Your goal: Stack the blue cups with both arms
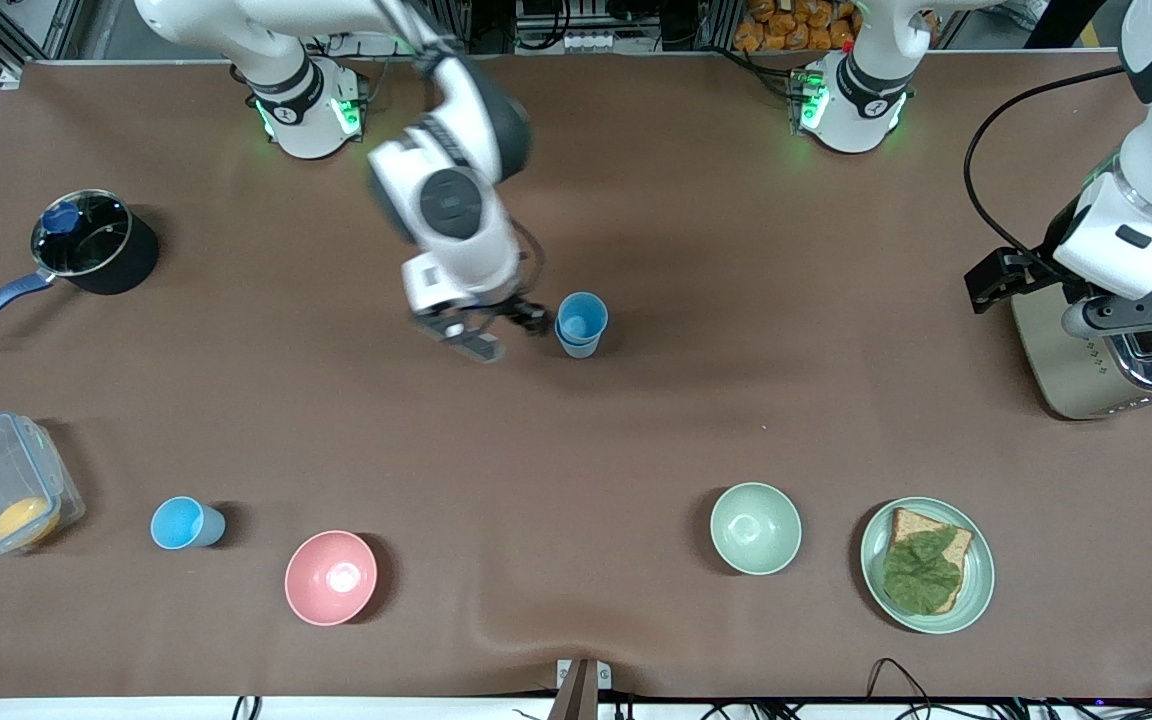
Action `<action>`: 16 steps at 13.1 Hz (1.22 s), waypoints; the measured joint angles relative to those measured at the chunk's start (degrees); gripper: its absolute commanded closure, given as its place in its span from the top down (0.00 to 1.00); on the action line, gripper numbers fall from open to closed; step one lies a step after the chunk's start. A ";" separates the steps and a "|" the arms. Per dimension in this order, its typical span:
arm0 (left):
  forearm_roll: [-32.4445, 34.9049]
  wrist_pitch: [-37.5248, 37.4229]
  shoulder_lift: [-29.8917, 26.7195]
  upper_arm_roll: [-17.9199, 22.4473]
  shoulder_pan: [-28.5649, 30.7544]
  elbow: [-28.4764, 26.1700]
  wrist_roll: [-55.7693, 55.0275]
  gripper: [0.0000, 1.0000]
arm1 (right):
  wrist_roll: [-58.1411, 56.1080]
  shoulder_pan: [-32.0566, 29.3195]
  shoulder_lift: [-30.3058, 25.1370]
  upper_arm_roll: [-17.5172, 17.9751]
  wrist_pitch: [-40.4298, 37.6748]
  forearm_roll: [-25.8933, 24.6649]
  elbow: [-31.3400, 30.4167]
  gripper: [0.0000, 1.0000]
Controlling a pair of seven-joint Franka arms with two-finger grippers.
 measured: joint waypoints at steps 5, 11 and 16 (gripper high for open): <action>0.00 0.00 0.00 0.00 0.10 0.69 1.99 1.00 | -30.72 -20.50 -5.70 -0.48 -6.69 -0.03 -0.78 1.00; -0.14 -2.16 0.15 -0.69 -0.03 2.16 2.02 1.00 | -52.06 -31.77 -15.63 -0.49 -11.39 -5.18 -0.87 1.00; -1.63 -3.24 0.14 -0.37 0.42 3.01 2.02 1.00 | -56.65 -32.89 -21.39 0.07 -16.96 -8.86 1.20 1.00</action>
